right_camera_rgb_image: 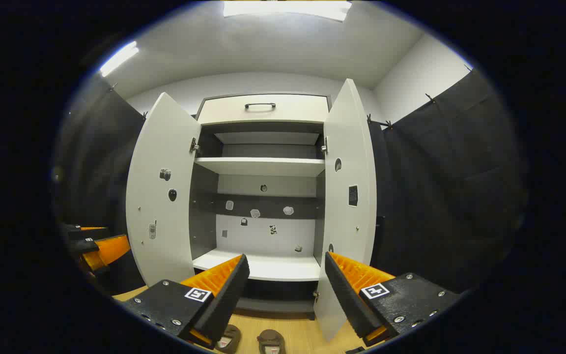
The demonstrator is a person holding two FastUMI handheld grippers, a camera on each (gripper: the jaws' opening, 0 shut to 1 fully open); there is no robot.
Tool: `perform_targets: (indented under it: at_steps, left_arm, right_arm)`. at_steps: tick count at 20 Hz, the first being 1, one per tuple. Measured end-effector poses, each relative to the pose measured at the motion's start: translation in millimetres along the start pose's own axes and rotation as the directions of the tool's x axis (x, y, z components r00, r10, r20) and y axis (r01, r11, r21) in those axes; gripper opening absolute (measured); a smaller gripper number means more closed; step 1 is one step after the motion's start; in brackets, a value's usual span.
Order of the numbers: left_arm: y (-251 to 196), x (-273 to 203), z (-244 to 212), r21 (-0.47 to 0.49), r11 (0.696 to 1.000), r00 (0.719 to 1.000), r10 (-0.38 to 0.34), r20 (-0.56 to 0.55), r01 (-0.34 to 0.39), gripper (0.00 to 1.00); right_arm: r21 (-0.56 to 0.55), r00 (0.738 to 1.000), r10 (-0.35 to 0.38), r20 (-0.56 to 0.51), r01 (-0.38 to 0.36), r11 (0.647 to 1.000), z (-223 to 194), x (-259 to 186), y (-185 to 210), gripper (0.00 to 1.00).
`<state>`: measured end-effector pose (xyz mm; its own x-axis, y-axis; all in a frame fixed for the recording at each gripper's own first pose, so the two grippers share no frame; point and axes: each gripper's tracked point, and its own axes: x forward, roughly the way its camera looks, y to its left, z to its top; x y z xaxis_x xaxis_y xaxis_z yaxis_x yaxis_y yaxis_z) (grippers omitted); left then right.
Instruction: Grab one shoe with the right hand and put it into the shoe cabinet, grab the other shoe with the left hand and put it into the shoe cabinet; then close the right door with the right hand and the left door with the left hand.
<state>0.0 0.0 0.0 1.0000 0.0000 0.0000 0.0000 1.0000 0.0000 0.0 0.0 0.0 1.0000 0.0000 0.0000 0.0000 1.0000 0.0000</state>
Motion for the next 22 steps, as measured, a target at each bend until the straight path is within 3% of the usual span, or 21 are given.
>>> perform_targets:
  at_steps: [16,22]
  left_arm:
    - [0,4,-8,-0.009,1.0,1.0,-0.004,-0.027,0.003,0.96]
    - [5,6,-19,-0.004,1.0,0.999,0.005,-0.052,-0.005,0.96]
  right_arm:
    - [0.012,0.997,0.013,-0.071,-0.012,1.0,-27,5,3,0.95]
    - [0.022,0.978,0.027,-0.208,-0.023,0.999,-96,17,12,0.95]
